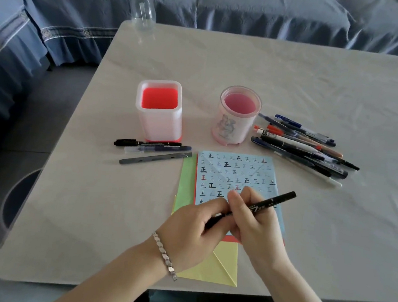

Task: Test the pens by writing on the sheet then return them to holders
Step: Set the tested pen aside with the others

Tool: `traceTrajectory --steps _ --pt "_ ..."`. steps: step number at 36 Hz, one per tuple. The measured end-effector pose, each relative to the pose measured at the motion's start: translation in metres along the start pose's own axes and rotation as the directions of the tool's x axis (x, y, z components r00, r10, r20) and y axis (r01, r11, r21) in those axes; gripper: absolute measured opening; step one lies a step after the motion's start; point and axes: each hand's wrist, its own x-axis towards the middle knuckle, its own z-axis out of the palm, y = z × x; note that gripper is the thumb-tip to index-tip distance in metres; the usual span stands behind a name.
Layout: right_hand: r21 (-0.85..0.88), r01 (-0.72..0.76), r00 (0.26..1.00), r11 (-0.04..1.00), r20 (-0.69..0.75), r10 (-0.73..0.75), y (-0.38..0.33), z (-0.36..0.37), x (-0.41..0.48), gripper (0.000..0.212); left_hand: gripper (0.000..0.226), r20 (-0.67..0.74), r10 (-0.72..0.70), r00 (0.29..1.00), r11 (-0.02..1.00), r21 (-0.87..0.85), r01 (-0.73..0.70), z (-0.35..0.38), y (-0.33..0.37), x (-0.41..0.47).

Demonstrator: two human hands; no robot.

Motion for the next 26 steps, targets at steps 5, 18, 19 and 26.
traceTrajectory --steps 5,18,19,26 --pt "-0.001 -0.003 1.0 1.0 0.031 0.003 0.0 -0.004 -0.004 0.038 0.026 0.113 -0.035 0.993 0.991 0.133 0.02 -0.004 -0.007 -0.003" --pt "0.022 -0.093 0.94 0.995 -0.328 0.095 0.015 -0.03 -0.002 0.017 0.041 -0.362 0.091 0.928 0.695 0.69 0.201 -0.029 -0.085 0.001" --pt "0.005 -0.09 0.944 0.996 -0.32 0.087 0.018 -0.031 -0.002 0.016 0.039 -0.383 0.096 0.919 0.673 0.705 0.223 -0.029 -0.088 0.001" --pt "0.047 -0.069 0.965 0.997 -0.25 0.078 0.021 -0.031 0.001 0.026 0.026 -0.326 0.157 0.932 0.708 0.695 0.124 -0.007 -0.072 -0.009"
